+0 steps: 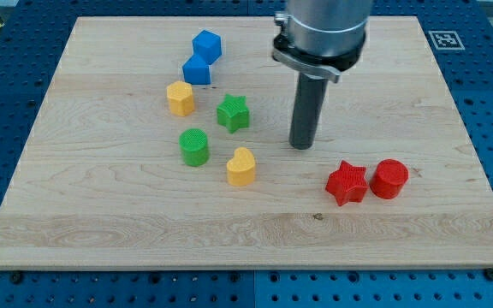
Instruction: Slightly push the green star upward
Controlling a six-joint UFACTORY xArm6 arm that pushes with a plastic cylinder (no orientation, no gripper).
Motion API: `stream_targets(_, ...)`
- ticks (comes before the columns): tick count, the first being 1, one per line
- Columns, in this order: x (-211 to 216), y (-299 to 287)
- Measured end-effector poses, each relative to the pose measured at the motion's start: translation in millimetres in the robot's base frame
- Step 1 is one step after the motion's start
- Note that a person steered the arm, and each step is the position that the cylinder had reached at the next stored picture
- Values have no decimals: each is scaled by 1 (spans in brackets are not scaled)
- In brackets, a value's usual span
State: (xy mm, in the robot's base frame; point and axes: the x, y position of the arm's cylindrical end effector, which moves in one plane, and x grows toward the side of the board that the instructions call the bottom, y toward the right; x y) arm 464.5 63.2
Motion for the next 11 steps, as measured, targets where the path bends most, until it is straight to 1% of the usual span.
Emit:
stream_targets(1, -3, -12)
stream_targets(3, -7, -77)
stream_targets(4, -17, -96)
stream_targets(7, -51, -97)
stream_targets(8, -64, -106)
stream_targets(9, -59, -119)
stream_targets(10, -44, -142)
stream_targets(11, -38, -210)
